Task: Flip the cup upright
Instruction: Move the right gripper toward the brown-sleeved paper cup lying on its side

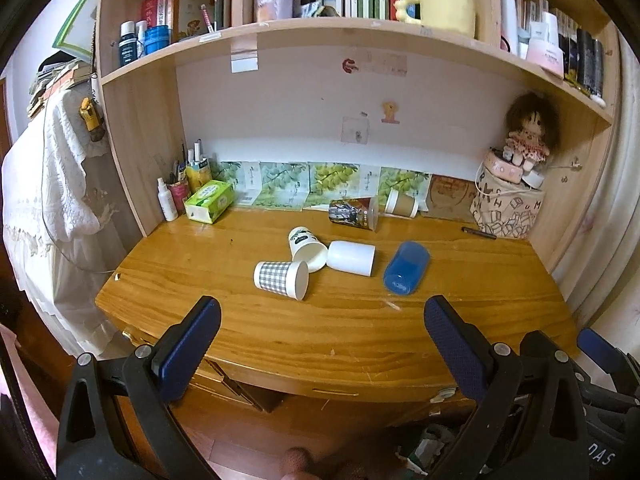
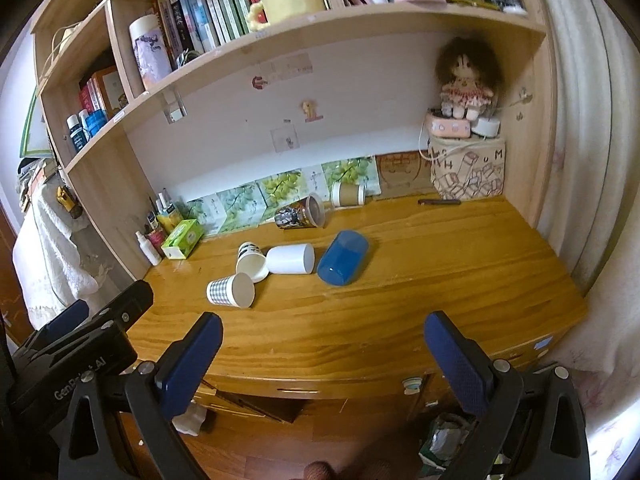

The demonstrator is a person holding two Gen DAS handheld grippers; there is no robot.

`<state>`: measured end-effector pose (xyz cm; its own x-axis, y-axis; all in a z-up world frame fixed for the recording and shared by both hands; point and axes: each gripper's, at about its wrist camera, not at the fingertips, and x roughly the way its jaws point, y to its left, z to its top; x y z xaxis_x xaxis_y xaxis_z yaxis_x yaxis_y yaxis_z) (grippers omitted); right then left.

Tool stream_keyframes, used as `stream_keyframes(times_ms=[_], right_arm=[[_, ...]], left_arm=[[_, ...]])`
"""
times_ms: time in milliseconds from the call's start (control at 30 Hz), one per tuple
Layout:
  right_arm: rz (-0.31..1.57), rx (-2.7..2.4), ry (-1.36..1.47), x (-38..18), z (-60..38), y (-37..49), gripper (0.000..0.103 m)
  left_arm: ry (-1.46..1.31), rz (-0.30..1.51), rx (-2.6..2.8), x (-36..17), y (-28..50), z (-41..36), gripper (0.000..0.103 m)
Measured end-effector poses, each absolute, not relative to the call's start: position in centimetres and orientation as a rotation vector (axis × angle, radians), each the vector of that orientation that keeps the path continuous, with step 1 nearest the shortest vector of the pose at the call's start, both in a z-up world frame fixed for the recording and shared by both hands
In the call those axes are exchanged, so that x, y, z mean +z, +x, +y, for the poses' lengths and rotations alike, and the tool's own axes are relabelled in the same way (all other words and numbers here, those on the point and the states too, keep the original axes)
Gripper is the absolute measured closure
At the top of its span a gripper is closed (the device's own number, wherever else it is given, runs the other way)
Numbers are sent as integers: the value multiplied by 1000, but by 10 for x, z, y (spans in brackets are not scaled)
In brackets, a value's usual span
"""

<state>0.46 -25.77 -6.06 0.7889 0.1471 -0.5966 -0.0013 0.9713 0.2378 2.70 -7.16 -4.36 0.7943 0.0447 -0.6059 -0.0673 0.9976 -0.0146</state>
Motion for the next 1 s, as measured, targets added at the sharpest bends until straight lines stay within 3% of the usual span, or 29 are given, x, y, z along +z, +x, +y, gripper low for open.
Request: stream_keyframes(times_ms=[533, 1000], right_arm=[[674, 126, 241, -67, -273, 40, 1], [661, 137, 146, -60, -269, 119, 1]], left_arm=[[-95, 701, 51, -53, 68, -79, 2], [-171, 751, 26, -61, 157, -76, 2]])
